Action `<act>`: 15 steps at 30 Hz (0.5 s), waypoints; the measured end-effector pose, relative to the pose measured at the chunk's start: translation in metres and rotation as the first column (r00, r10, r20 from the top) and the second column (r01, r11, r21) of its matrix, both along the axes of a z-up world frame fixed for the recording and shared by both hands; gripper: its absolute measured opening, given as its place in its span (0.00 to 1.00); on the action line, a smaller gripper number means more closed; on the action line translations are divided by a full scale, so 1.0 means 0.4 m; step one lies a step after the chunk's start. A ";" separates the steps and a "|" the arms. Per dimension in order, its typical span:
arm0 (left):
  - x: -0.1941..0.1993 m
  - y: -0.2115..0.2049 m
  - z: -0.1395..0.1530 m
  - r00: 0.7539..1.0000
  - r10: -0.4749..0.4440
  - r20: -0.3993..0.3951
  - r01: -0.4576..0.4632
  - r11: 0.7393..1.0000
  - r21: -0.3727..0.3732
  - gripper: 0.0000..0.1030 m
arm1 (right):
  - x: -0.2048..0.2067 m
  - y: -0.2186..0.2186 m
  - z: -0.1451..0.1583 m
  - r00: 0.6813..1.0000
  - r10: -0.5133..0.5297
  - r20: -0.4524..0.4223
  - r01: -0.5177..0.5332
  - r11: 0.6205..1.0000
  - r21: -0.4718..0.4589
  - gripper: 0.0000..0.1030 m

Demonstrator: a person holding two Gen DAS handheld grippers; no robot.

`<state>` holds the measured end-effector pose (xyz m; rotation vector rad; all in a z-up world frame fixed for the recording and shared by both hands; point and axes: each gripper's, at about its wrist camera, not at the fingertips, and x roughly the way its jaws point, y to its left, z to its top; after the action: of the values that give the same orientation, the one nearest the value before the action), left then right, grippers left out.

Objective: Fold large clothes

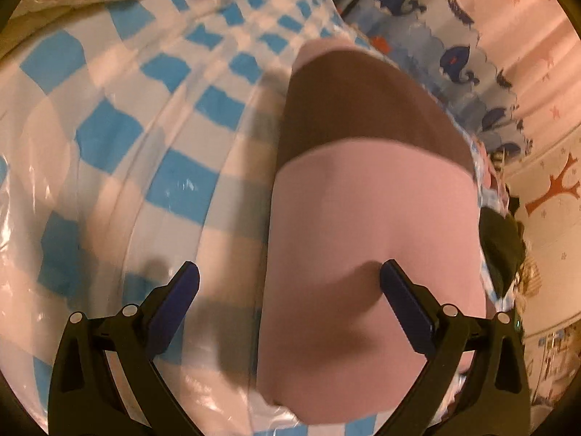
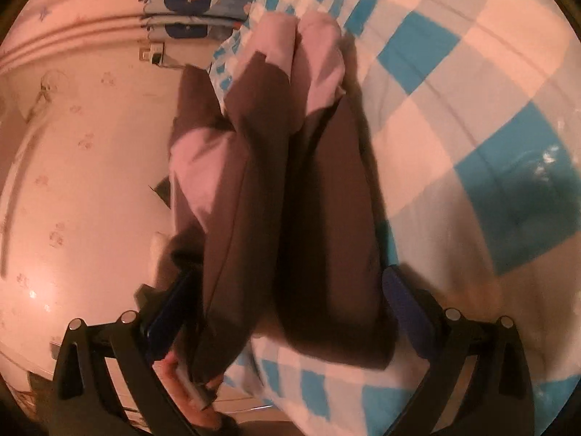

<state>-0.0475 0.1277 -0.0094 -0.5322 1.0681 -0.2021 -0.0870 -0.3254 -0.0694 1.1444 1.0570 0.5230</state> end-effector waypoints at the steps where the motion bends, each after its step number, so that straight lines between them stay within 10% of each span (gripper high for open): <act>1: -0.005 -0.012 -0.007 1.000 -0.024 -0.014 0.024 1.000 -0.018 0.92 | 0.004 0.005 -0.004 1.000 0.002 -0.003 -0.002 0.999 0.053 0.94; 3: -0.012 -0.064 -0.015 0.986 -0.163 -0.043 0.157 0.981 -0.113 0.92 | 0.014 0.008 0.012 1.000 0.009 0.019 -0.011 0.991 0.133 0.95; 6: -0.042 -0.156 0.019 0.965 -0.263 -0.022 0.263 0.964 0.026 0.93 | 0.017 0.004 0.070 0.997 0.029 0.075 -0.041 0.986 0.163 0.95; 9: -0.052 -0.167 0.010 0.952 -0.302 -0.053 0.299 0.952 -0.065 0.92 | 0.008 -0.037 0.115 0.994 0.018 0.109 -0.033 0.990 0.140 0.95; 12: -0.074 -0.217 0.021 0.921 -0.387 -0.043 0.387 0.922 -0.006 0.93 | -0.010 -0.079 0.176 0.989 -0.041 0.142 0.055 0.994 -0.093 0.95; 15: -0.087 -0.224 0.059 0.918 -0.396 -0.005 0.396 0.915 0.075 0.92 | -0.036 -0.046 0.316 0.935 -0.001 0.354 0.147 0.911 -0.384 0.95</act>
<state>-0.0823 0.0382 0.0141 -0.2404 1.1623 -0.5191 -0.1014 -0.3438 0.0572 0.6878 0.7619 0.4000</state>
